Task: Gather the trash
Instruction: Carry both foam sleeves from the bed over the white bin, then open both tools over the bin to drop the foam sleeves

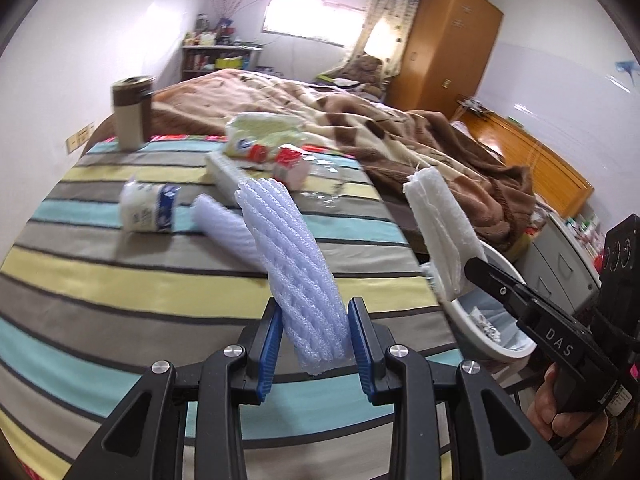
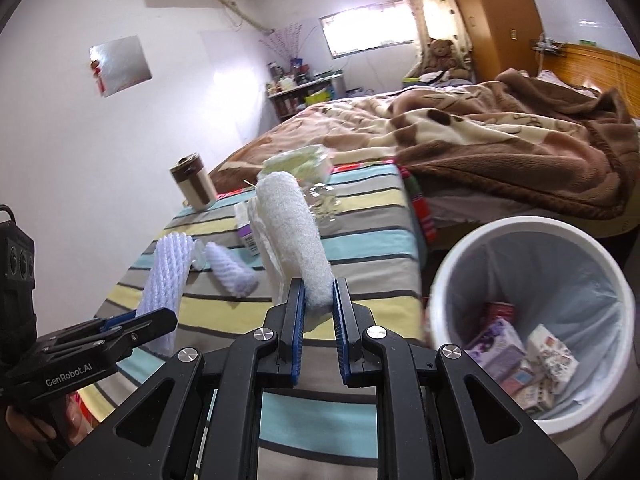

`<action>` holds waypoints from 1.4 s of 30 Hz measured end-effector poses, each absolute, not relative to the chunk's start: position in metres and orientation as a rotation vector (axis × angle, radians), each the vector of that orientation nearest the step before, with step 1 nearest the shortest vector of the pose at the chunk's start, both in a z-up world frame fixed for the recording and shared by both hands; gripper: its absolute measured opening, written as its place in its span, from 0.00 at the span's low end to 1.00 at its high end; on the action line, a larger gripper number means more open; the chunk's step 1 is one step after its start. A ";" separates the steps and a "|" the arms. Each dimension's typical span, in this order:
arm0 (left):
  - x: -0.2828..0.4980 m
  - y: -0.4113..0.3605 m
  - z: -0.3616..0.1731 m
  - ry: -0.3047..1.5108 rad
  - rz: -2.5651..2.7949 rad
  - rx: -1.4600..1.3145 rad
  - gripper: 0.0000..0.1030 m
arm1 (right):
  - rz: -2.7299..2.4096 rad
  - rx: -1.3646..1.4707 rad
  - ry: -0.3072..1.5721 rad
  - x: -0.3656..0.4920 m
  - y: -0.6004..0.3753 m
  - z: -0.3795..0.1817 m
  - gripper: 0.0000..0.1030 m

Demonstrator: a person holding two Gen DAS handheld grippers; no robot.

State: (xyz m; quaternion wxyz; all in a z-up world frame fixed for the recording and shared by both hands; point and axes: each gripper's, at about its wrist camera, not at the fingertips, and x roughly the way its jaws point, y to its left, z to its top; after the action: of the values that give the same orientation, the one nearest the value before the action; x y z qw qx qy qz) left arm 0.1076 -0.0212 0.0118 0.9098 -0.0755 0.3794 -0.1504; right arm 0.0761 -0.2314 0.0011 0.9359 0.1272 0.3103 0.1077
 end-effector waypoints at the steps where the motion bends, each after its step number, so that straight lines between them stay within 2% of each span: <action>1: 0.108 -0.026 0.013 0.781 -0.319 -0.150 0.33 | 0.208 0.260 0.631 0.074 -0.234 0.002 0.14; 20: 0.126 -0.144 0.034 0.742 -0.560 -0.019 0.33 | -0.079 0.332 0.589 0.052 -0.311 0.003 0.14; 30: 0.142 -0.204 0.026 0.768 -0.666 0.022 0.33 | -0.211 0.337 0.610 0.047 -0.341 -0.004 0.14; 42: 0.151 -0.242 0.011 0.797 -0.707 0.082 0.33 | -0.267 0.326 0.663 0.049 -0.352 -0.014 0.14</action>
State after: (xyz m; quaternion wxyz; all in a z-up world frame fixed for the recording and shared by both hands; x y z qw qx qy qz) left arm 0.1509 -0.2418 0.0114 0.8606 0.0391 0.3799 -0.3369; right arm 0.0490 -0.3519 -0.0143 0.9239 0.1589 0.3230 -0.1299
